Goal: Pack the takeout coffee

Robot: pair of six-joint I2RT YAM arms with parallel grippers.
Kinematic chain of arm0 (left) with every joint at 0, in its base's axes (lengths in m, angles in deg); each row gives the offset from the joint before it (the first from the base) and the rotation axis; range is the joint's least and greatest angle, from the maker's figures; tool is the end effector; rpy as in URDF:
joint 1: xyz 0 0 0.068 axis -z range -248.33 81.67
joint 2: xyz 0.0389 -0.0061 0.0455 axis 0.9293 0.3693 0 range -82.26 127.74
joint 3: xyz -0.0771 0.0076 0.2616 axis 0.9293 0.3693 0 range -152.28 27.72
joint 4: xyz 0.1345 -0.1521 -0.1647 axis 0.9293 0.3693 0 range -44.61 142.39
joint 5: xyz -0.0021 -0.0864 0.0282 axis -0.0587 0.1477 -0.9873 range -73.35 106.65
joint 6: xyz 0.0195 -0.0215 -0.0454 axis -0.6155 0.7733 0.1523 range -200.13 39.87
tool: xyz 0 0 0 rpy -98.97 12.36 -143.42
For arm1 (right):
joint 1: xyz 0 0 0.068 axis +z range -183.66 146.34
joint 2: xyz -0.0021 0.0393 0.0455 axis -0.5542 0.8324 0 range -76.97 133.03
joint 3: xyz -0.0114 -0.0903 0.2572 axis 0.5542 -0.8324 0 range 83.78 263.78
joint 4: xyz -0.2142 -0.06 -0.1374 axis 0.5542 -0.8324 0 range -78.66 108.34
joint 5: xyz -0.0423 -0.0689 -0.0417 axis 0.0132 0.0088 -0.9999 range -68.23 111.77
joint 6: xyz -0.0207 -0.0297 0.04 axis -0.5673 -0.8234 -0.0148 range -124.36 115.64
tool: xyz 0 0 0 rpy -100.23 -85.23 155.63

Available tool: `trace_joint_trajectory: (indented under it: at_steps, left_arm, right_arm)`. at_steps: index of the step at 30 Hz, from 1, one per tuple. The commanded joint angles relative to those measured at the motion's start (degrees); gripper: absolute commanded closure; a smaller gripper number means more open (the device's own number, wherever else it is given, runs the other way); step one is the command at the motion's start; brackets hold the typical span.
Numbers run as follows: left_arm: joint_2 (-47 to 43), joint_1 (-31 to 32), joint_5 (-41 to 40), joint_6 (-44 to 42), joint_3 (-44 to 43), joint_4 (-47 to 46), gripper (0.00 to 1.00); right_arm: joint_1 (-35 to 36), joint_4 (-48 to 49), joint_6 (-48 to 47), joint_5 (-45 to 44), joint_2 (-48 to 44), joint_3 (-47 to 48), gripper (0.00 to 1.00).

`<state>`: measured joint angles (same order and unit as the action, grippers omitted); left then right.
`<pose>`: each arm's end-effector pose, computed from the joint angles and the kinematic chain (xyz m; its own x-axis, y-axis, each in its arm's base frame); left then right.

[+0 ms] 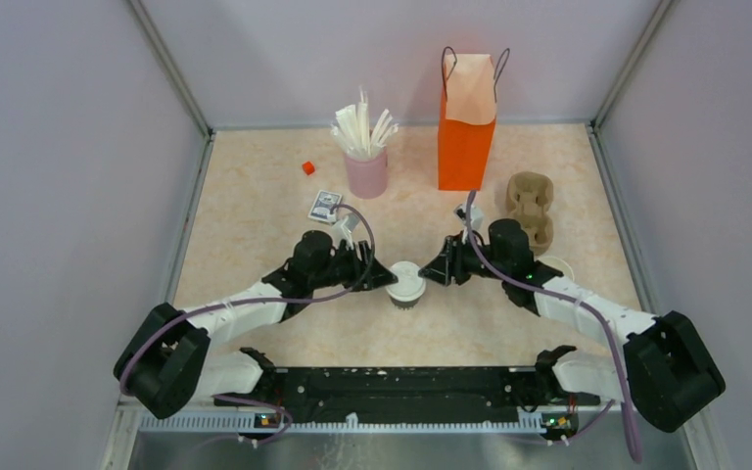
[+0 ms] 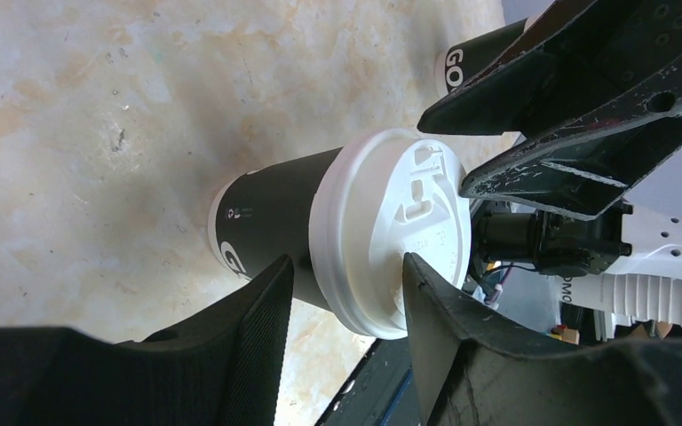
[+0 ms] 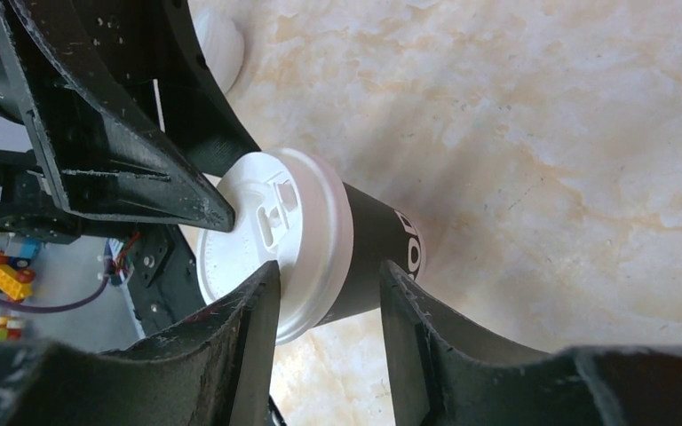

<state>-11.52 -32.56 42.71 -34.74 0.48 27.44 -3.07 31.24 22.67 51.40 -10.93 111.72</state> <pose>0.1918 -0.1574 0.1920 -0.8485 -0.1769 -0.4987 0.3455 0.5286 -0.7754 0.1957 0.1359 0.2060 -0.7025 0.0437 -0.7104 -0.5704 0.5623 0.5987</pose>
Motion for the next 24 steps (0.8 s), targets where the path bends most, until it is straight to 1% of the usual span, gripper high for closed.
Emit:
trace_joint_trajectory:
  at_steps: [1,7,13,18,21,24]
  left_arm:
    - [0.06,1.04,-2.68,0.42,-0.11,6.18,0.46]
    - [-0.30,1.07,-2.19,-0.05,-2.22,7.00,0.42]
    - [-0.32,1.11,-2.49,-1.10,-4.71,8.58,0.37]
    - [0.86,1.12,-3.70,-2.71,-7.07,11.18,0.29]
    - [1.79,1.12,-4.71,-3.96,-8.13,12.74,0.27]
    - [2.11,1.07,-4.44,-4.25,-7.81,11.46,0.25]
  right_arm:
    - [-0.78,-7.47,-3.31,-1.72,0.41,2.99,0.56]
    - [-0.79,-10.95,0.21,1.12,-2.43,5.59,0.54]
    - [-0.79,-12.80,3.25,-0.30,-7.09,4.74,0.53]
    - [-0.79,-17.79,3.47,-1.98,-9.40,5.56,0.53]
    - [-0.76,-16.92,4.84,-1.77,-10.64,4.60,0.59]
    - [-0.79,-11.29,8.06,1.25,-10.78,2.80,0.63]
